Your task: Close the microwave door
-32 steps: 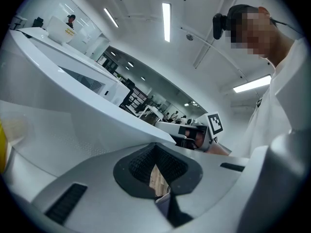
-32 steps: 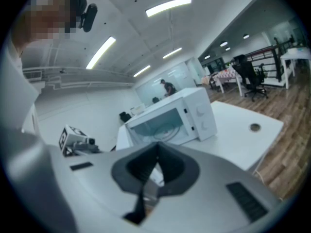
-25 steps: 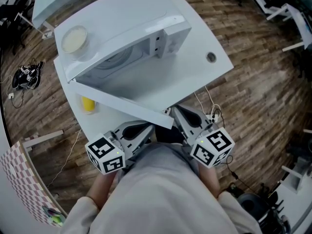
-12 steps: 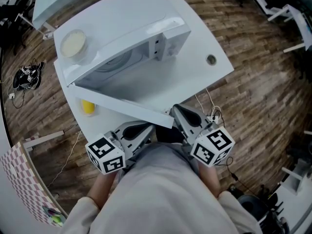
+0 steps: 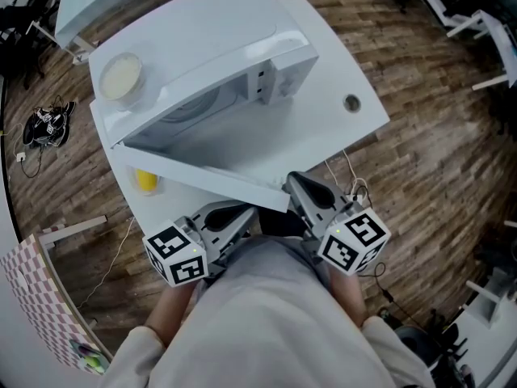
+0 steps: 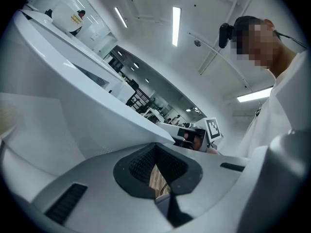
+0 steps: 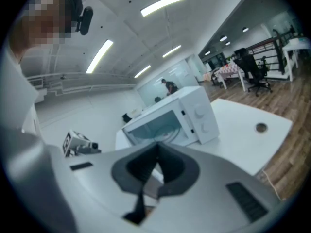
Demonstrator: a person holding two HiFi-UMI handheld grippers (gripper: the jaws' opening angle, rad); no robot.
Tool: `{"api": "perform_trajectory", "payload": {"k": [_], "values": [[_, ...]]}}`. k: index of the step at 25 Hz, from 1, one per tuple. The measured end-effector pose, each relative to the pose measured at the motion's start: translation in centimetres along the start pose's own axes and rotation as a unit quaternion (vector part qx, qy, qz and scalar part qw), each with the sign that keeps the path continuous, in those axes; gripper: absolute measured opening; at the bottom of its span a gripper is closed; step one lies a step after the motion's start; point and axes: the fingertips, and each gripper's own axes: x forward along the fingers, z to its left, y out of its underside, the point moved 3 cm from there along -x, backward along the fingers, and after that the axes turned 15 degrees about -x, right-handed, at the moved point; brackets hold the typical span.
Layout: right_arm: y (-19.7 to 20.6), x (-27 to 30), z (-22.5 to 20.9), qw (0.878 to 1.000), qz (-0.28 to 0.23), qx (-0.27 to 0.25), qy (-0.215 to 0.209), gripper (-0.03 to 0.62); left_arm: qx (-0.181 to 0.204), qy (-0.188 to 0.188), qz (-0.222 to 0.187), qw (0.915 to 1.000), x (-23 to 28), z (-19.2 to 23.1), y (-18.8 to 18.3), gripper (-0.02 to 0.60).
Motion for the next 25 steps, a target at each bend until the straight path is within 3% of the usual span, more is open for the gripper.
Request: {"api": "perform_trajectory", "payload": {"k": [25], "values": [[-1.5, 2.2, -3.2, 0.998, 0.002, -0.004, -0.065, 0.021, -0.004, -0.044, -0.043, 0.9981, 2.8, 0.8, -2.4, 0.015]]}}
